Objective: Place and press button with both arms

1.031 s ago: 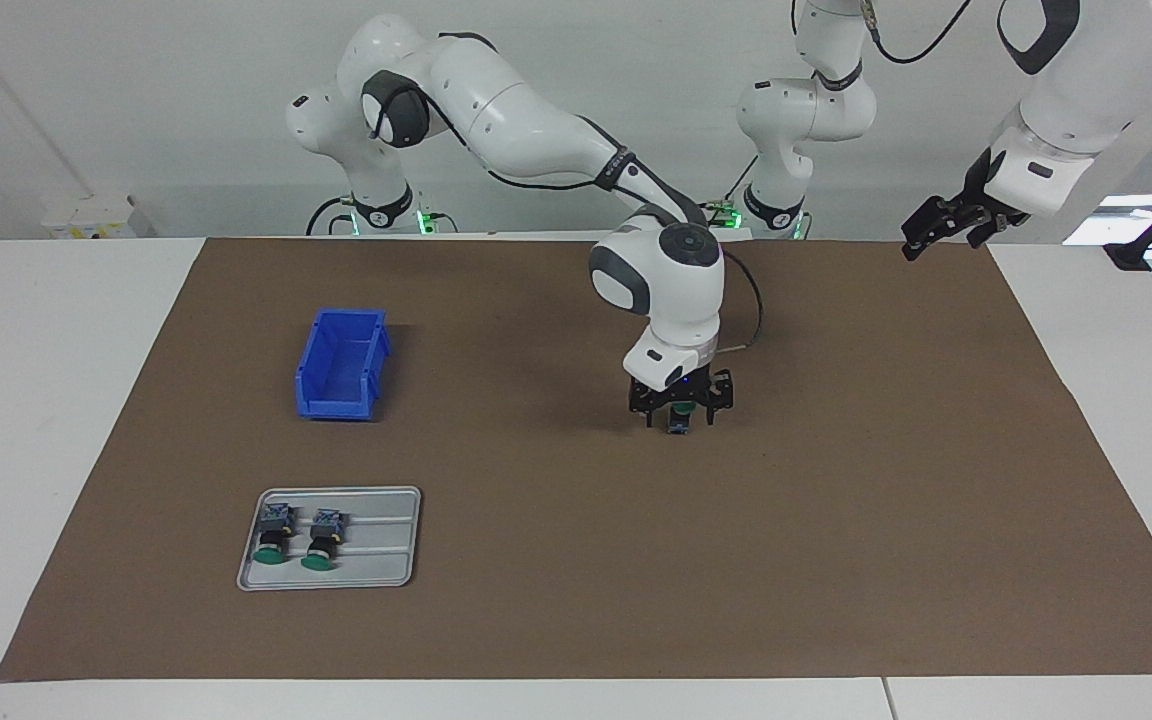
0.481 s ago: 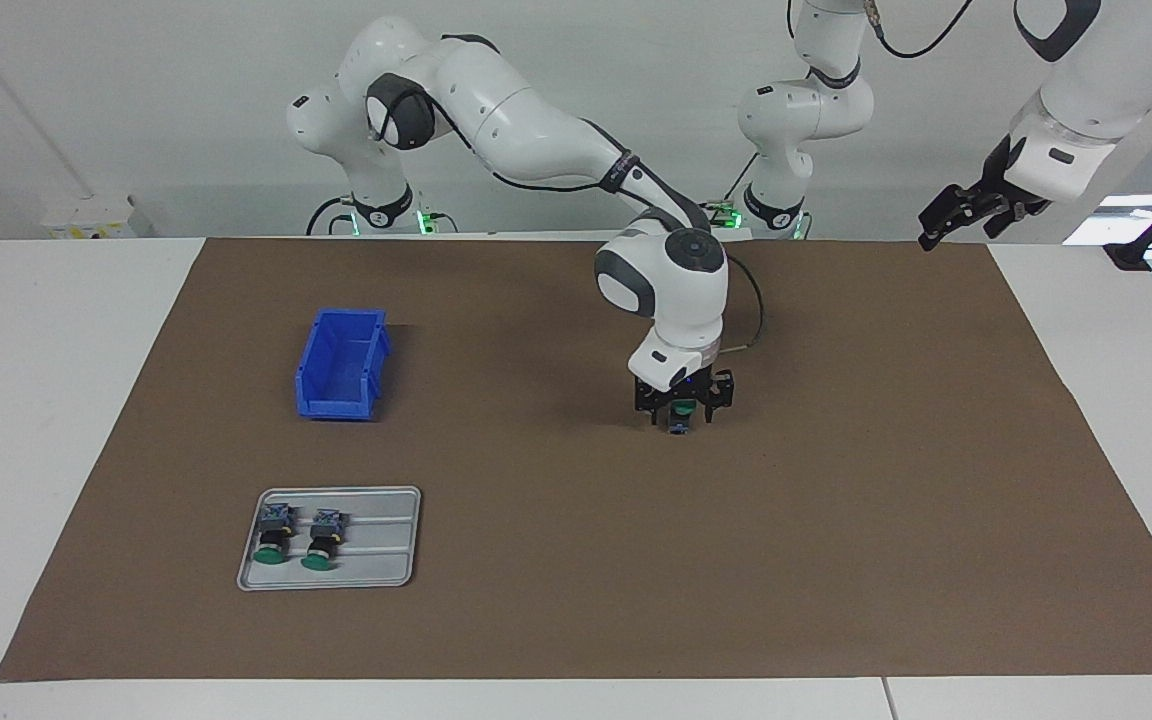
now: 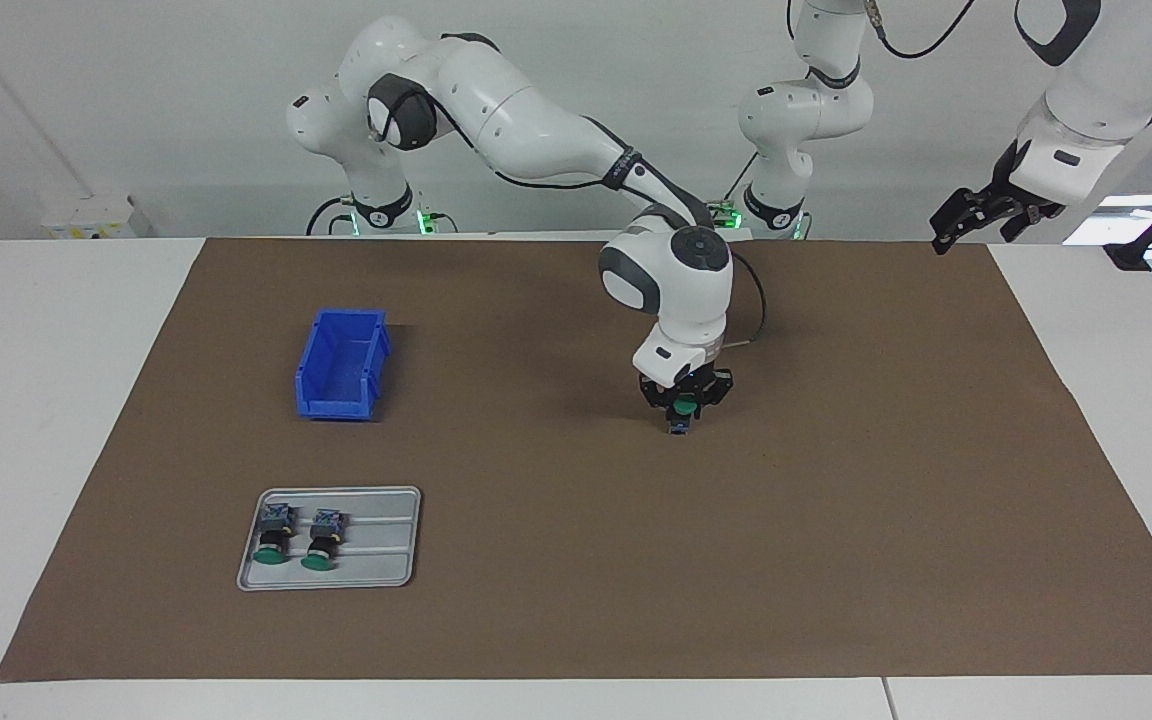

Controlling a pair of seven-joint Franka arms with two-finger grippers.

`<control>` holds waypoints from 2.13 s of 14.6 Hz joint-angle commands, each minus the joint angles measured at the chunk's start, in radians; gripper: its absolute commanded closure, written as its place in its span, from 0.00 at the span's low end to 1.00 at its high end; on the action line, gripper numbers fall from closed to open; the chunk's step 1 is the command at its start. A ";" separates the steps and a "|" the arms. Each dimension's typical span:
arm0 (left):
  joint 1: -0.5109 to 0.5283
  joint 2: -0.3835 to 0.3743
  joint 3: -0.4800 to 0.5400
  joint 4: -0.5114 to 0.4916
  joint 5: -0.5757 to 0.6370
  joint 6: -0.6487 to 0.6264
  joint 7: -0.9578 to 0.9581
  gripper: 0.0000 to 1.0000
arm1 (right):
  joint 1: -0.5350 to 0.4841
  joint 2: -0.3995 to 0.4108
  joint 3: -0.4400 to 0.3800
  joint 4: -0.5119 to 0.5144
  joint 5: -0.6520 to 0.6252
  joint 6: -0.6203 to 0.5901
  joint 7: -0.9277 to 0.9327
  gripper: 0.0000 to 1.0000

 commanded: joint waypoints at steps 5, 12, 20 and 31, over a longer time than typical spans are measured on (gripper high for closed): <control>-0.004 -0.007 -0.001 -0.013 0.018 0.017 0.005 0.00 | -0.185 -0.209 0.009 -0.102 0.012 -0.178 -0.225 1.00; -0.005 -0.007 -0.003 -0.013 0.009 0.022 0.007 0.00 | -0.569 -0.654 0.011 -0.618 0.107 -0.182 -0.790 0.99; -0.028 -0.013 -0.001 -0.030 -0.022 0.048 0.014 0.00 | -0.808 -0.907 0.008 -0.973 0.173 -0.176 -1.059 0.99; -0.030 -0.010 -0.001 -0.028 -0.022 0.054 0.010 0.00 | -0.821 -0.872 0.006 -1.130 0.175 0.043 -1.005 0.99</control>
